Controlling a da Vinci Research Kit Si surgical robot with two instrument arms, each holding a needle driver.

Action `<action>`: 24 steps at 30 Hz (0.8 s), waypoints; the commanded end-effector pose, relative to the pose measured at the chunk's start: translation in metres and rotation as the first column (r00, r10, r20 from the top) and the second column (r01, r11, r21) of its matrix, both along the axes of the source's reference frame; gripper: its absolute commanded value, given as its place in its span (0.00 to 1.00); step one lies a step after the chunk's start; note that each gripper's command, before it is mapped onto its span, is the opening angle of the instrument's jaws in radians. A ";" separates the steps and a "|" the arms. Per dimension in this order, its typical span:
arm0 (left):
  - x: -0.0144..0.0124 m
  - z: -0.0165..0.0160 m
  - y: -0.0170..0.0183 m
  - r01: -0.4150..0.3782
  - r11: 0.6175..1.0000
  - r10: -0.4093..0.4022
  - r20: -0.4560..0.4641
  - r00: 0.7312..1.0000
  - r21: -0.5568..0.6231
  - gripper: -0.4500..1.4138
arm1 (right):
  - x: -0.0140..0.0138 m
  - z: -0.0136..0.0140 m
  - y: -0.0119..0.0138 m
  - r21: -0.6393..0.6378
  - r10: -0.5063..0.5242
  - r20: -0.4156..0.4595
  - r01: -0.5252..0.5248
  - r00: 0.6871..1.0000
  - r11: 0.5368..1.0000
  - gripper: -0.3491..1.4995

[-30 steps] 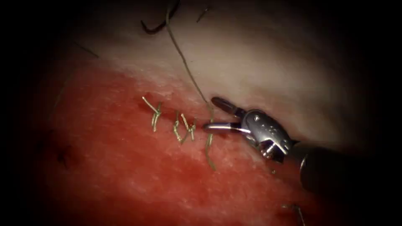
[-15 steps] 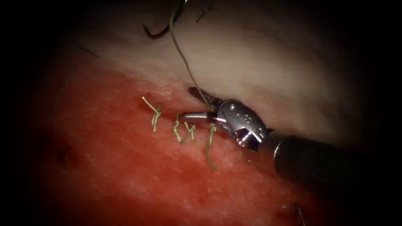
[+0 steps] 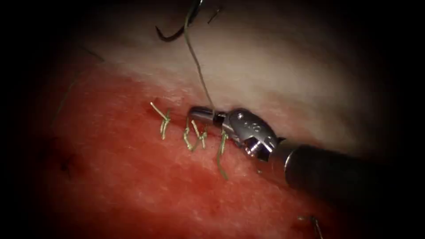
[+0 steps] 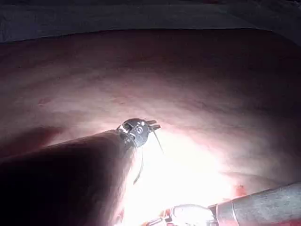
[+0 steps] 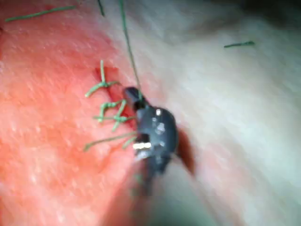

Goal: Wound Closure

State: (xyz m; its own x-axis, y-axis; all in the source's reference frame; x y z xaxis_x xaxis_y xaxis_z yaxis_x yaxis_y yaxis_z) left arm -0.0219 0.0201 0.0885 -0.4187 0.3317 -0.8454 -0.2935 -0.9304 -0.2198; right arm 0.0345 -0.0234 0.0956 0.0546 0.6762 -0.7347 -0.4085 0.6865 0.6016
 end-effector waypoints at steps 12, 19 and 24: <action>0.0000 0.0005 0.0012 -0.003 1.000 0.003 0.006 1.000 0.000 0.00 | -0.0026 -0.0017 0.0010 -0.016 0.044 -0.041 -0.045 0.998 0.999 0.00; 0.0000 0.0012 0.0017 0.002 1.000 -0.002 0.006 1.000 -0.003 0.00 | -0.0050 -0.0021 0.0005 -0.045 0.073 -0.101 -0.078 0.992 0.996 0.99; -0.0004 0.0024 0.0017 0.008 1.000 -0.008 0.001 1.000 -0.012 0.00 | -0.0080 -0.0027 0.0001 -0.067 0.058 -0.125 -0.066 0.990 0.996 0.99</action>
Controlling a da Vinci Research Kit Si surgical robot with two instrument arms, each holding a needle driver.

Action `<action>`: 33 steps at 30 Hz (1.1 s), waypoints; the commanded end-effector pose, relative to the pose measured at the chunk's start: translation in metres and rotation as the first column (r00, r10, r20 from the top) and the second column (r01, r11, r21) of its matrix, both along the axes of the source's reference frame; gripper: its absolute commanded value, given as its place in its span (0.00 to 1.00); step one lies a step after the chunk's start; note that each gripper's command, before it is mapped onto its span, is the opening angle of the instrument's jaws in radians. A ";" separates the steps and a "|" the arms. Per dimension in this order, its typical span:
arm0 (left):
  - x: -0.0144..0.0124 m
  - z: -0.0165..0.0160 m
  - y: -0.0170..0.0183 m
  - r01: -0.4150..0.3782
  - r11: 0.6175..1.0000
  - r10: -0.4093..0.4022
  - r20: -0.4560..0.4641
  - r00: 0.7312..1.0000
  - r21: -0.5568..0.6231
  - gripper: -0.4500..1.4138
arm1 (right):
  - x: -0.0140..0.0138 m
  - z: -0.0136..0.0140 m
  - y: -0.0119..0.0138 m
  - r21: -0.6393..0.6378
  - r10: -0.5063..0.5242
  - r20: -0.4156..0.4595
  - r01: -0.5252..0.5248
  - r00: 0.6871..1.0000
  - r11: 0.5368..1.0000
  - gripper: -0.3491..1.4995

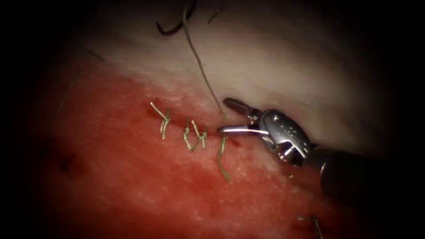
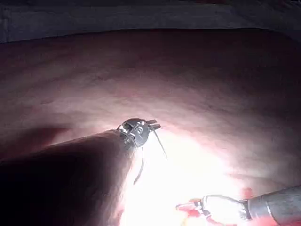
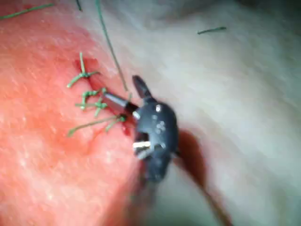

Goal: Wound Closure

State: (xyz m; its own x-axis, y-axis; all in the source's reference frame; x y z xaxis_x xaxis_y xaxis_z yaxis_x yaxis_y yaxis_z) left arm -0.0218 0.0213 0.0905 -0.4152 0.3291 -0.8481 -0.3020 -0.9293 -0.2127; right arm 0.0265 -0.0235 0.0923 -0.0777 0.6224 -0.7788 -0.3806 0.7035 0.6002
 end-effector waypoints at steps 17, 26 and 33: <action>-0.0014 -0.0005 0.0016 0.058 0.998 -0.058 0.029 0.998 0.000 0.00 | -0.0036 0.0002 0.0005 -0.161 0.035 0.244 0.005 0.969 0.987 0.99; -0.0011 -0.0026 0.0022 0.056 0.998 -0.056 0.035 0.998 -0.006 0.00 | 0.0019 0.0005 0.0009 -0.168 0.021 0.206 0.015 0.978 0.986 0.99; -0.0011 -0.0025 0.0022 0.059 0.998 -0.058 0.035 0.998 -0.008 0.00 | 0.0044 0.0004 0.0008 -0.167 -0.014 0.205 0.049 0.979 0.985 0.99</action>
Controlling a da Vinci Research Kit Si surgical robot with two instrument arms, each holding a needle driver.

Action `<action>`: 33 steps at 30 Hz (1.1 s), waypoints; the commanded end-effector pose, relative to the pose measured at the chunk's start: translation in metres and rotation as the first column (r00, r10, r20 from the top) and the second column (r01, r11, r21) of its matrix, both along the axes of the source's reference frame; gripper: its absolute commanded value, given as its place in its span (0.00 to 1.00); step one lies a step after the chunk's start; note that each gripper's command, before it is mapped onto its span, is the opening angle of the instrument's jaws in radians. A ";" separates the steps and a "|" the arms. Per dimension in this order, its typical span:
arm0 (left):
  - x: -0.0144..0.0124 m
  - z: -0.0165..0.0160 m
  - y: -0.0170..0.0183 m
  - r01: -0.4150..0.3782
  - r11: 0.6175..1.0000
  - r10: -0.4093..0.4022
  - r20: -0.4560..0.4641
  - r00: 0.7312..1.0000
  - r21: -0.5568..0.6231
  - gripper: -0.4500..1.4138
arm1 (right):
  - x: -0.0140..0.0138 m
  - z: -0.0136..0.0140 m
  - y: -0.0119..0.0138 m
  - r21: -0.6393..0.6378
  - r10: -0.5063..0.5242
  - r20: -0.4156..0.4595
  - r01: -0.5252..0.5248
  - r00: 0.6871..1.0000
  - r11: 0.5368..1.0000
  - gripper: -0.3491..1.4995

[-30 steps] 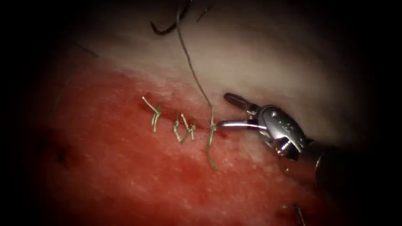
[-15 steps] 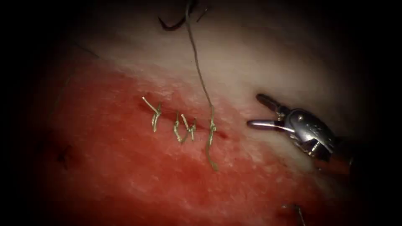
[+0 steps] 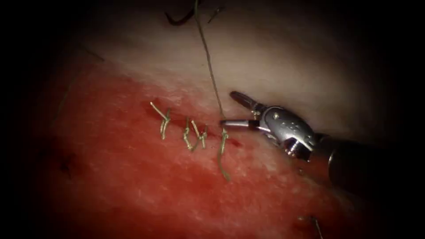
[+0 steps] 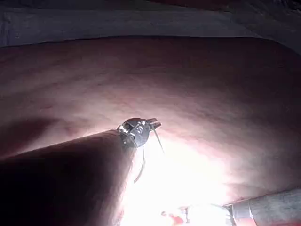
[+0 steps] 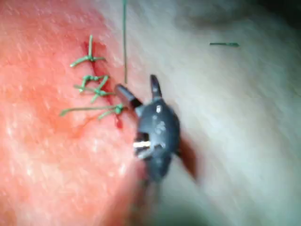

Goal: Wound Closure

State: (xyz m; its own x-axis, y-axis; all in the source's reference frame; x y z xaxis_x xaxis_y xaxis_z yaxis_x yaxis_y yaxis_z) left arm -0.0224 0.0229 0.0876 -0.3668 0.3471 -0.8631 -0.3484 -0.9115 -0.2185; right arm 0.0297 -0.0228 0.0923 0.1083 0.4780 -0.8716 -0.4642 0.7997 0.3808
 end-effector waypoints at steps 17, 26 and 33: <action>-0.0008 0.0001 0.0003 0.000 1.000 0.000 0.001 1.000 -0.004 0.00 | 0.0066 0.0028 -0.0009 0.016 -0.068 0.028 0.068 0.997 0.998 0.99; -0.0009 -0.0006 -0.0003 -0.004 1.000 0.004 0.000 1.000 -0.009 0.00 | 0.0068 0.0028 -0.0005 0.011 -0.070 0.024 0.070 0.997 0.997 0.88; -0.0010 -0.0009 -0.0006 -0.006 1.000 0.006 0.000 1.000 -0.010 0.00 | 0.0067 0.0021 -0.0002 0.160 -0.026 -0.050 0.033 0.998 0.987 0.00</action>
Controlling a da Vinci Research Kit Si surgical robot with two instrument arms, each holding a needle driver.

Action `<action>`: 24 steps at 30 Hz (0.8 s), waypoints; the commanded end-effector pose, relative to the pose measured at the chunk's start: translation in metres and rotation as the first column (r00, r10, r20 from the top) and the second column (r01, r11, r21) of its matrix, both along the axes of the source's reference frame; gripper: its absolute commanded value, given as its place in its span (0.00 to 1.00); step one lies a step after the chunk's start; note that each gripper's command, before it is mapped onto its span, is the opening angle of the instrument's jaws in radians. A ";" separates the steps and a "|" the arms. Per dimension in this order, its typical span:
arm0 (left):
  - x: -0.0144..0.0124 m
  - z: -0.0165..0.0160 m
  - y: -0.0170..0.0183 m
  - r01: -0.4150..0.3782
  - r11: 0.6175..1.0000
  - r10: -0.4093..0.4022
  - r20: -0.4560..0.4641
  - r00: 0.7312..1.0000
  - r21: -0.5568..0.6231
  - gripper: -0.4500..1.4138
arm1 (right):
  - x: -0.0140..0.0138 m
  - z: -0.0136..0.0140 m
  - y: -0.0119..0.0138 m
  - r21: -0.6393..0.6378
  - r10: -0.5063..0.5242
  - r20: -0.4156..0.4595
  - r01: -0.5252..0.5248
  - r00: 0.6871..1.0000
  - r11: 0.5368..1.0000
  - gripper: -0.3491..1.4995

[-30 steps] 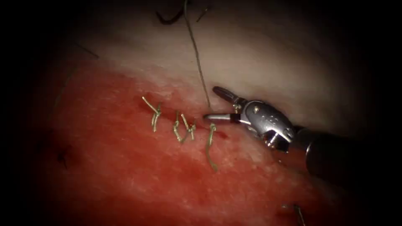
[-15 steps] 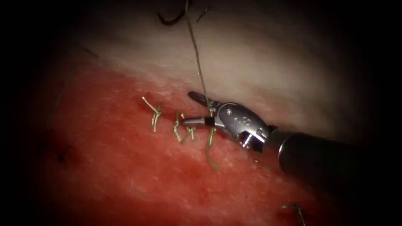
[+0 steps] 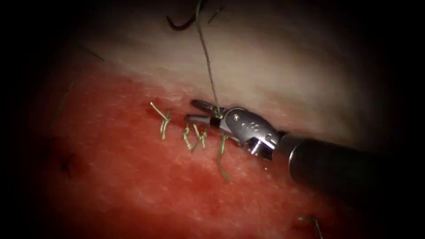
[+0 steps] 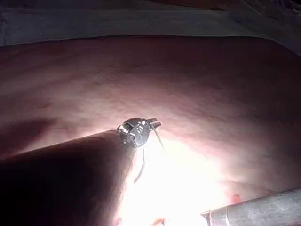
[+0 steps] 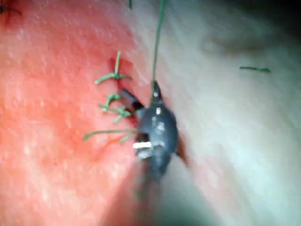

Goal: Wound Closure

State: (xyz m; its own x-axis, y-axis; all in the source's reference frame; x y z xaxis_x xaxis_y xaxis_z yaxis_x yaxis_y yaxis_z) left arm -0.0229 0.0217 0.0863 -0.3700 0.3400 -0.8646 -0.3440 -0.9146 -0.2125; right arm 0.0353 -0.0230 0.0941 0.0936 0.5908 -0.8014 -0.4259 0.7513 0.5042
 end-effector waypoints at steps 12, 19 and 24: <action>0.0003 0.0004 0.0003 -0.009 1.000 0.009 0.007 1.000 -0.005 0.00 | -0.0029 -0.0018 0.0015 0.011 0.074 -0.095 -0.074 0.993 0.997 0.00; 0.0036 0.0032 -0.0049 -0.124 0.992 0.123 -0.027 0.992 -0.016 0.00 | -0.0067 -0.0031 -0.0001 -0.118 0.063 -0.120 -0.077 0.991 0.990 0.96; 0.0069 0.0084 -0.0113 -0.284 0.958 0.286 -0.109 0.952 0.033 0.00 | -0.0090 -0.0034 -0.0020 -0.169 0.022 -0.100 -0.038 0.995 0.985 0.96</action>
State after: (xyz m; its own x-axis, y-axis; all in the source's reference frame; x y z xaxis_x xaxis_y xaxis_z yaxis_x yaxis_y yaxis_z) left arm -0.0152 0.0094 0.0946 -0.5567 0.2166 -0.8020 -0.0815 -0.9750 -0.2068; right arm 0.0257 -0.0250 0.0900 -0.0042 0.4453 -0.8954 -0.4061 0.8174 0.4084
